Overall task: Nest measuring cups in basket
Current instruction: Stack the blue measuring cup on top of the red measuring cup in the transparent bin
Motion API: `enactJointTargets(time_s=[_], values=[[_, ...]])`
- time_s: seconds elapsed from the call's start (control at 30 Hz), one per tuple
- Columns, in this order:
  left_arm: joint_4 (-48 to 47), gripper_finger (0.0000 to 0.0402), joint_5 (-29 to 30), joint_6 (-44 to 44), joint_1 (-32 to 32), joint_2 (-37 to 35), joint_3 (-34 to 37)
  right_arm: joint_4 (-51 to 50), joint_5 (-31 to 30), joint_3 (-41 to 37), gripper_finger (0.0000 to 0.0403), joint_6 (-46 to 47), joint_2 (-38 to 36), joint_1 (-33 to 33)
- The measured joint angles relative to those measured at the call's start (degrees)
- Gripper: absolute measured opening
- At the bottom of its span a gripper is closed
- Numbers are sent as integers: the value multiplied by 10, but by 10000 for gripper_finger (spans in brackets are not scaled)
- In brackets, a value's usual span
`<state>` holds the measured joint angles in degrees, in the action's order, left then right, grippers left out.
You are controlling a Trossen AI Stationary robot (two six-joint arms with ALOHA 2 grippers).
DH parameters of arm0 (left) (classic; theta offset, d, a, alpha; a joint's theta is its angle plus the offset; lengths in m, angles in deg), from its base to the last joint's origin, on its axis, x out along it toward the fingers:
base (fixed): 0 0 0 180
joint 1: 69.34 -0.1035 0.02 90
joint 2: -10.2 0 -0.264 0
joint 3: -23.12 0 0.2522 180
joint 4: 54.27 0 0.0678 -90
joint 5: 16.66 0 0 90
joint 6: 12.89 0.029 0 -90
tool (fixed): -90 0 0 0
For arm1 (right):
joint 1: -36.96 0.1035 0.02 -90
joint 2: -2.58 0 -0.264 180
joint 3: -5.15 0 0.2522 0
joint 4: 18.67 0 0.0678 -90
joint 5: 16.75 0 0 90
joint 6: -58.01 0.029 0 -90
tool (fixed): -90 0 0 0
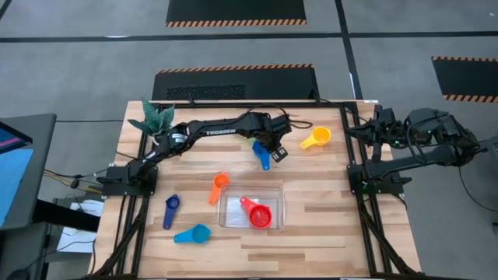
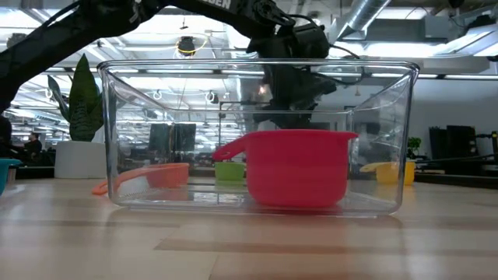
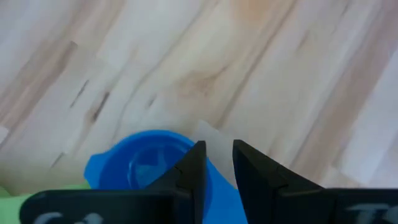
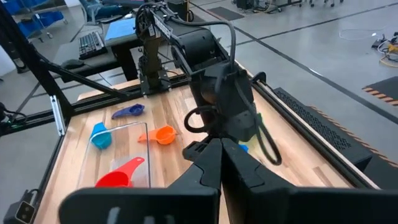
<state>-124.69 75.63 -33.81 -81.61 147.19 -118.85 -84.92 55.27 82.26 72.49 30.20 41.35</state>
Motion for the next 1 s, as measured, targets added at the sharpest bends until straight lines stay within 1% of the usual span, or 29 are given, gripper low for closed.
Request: enactJointTargets(time_s=[0.23,0.47,0.63,0.7,0.77,0.83,0.9,0.97,1.0], values=[[6,67,-9,-84,-13,1,0,-7,0,0,26,0,0,0],[1,67,4,-124,-12,7,-1,-11,0,0,26,0,0,0],[-14,67,5,-130,-8,25,-1,-12,0,0,26,-1,0,0],[-35,67,4,-140,-4,33,1,-12,1,0,26,-2,0,0],[-23,67,4,-155,-1,40,1,-13,1,0,26,-2,0,0],[-31,67,4,-163,-1,43,1,-15,1,0,26,-2,0,0],[-10,67,5,-166,1,51,-1,-15,1,0,26,-2,0,0],[-29,67,5,-169,1,56,1,-16,1,0,26,-2,0,0],[-18,67,1,-169,2,60,1,-16,1,0,26,-2,0,0]])
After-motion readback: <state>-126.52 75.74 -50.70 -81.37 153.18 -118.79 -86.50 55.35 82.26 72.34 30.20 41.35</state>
